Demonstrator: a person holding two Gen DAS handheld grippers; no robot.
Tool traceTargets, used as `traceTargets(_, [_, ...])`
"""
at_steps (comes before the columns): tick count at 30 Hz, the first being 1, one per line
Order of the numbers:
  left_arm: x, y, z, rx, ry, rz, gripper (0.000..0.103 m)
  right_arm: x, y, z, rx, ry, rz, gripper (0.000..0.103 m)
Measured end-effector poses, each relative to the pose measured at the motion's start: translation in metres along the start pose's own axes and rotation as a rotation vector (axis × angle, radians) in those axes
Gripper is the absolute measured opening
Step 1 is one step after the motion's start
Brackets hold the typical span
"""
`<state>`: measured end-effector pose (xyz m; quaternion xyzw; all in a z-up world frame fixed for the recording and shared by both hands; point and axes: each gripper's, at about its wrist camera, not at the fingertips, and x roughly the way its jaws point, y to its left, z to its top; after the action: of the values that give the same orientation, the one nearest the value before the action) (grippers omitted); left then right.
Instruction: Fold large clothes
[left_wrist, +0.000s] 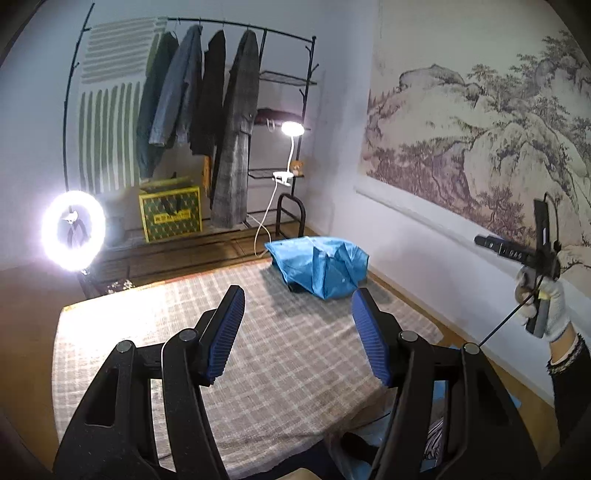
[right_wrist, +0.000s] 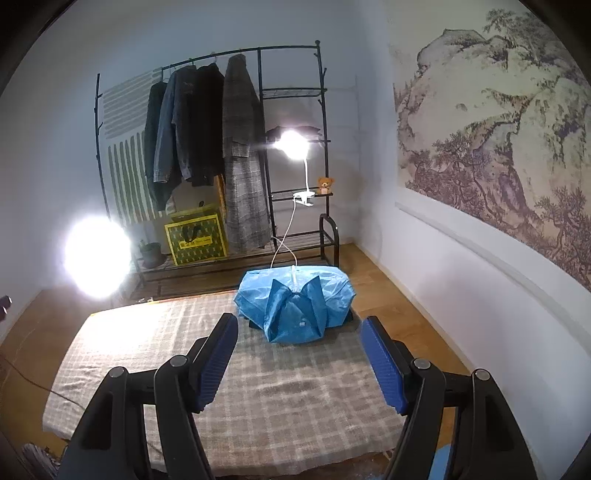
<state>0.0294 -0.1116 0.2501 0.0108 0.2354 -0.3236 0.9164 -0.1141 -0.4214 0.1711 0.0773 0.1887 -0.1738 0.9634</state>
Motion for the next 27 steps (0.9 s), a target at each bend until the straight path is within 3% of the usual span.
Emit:
traceTargets(5, [-0.004, -0.008, -0.010, 0.040, -0.006, 0.038, 0.071, 0.000, 0.003, -0.008, -0.008, 0.001, -0.009, 0.076])
traceTargets(11, [0.025, -0.020, -0.055, 0.101, 0.039, 0.087, 0.075, 0.003, 0.021, -0.033, -0.021, 0.019, 0.017, 0.082])
traceTargets(15, [0.046, -0.016, -0.084, 0.062, 0.059, 0.090, 0.078, 0.006, 0.037, -0.055, -0.038, 0.014, 0.002, 0.088])
traceTargets(19, [0.072, -0.009, -0.102, 0.038, 0.096, 0.100, 0.079, 0.018, 0.055, -0.077, -0.037, 0.016, 0.019, 0.102])
traceTargets(27, [0.115, 0.010, -0.122, 0.004, 0.112, 0.162, 0.084, 0.061, 0.095, -0.104, -0.040, 0.034, 0.022, 0.103])
